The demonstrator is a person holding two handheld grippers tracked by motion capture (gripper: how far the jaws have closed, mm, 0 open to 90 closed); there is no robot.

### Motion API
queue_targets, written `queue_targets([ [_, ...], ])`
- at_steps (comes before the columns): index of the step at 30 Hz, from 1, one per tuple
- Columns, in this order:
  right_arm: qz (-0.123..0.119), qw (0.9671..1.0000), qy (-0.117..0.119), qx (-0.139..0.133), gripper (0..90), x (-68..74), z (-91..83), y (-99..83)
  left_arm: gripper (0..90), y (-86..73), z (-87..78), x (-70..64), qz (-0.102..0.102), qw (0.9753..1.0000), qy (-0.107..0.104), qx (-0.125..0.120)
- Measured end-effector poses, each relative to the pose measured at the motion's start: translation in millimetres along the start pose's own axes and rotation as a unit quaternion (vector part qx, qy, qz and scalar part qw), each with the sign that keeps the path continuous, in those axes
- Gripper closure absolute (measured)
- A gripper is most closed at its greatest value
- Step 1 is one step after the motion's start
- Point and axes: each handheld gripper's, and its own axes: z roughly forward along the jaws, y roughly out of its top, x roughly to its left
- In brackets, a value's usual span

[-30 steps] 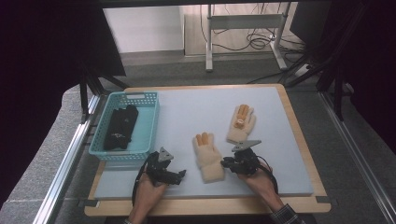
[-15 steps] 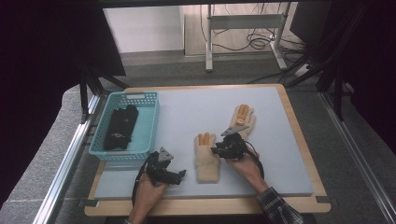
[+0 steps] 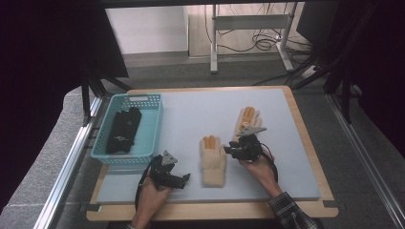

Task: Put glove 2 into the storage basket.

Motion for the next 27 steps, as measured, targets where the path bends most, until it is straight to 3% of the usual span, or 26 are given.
queue_targets([
  [6, -0.007, 0.9993, -0.033, -0.017, 56.0, -20.1, -13.4, 3.7, 1.9, 0.0, 0.0, 0.0, 0.0, 1.0, 0.0, 0.0],
  [7, 0.0, 0.9984, -0.049, -0.027, 56.0, -33.5, -19.6, 5.9, 1.9, 0.0, 0.0, 0.0, 0.0, 1.0, 0.0, 0.0],
  [11, 0.017, 0.9964, -0.078, -0.03, 52.4, -56.1, -21.9, 10.9, 1.8, 0.0, 0.1, 0.1, 0.0, 1.0, 0.0, 0.0],
  [16, 0.021, 0.9941, -0.103, -0.026, 43.4, -79.6, -9.5, 17.7, 1.8, 0.0, 0.2, 0.1, -0.001, 1.0, 0.0, 0.0],
  [21, 0.016, 0.9945, -0.103, -0.015, 39.7, -92.8, 9.9, 18.8, 1.8, 0.1, 0.2, 0.0, -0.001, 1.0, 0.0, -0.001],
  [24, 0.011, 0.9933, -0.115, -0.004, 40.5, -96.0, 22.6, 15.8, 1.8, 0.1, 0.2, 0.1, -0.001, 1.0, 0.0, 0.0],
  [27, 0.024, 0.9928, -0.118, 0.002, 50.8, -97.0, 28.3, 13.0, 1.8, 0.1, 0.1, 0.2, 0.0, 1.0, 0.0, 0.0],
])
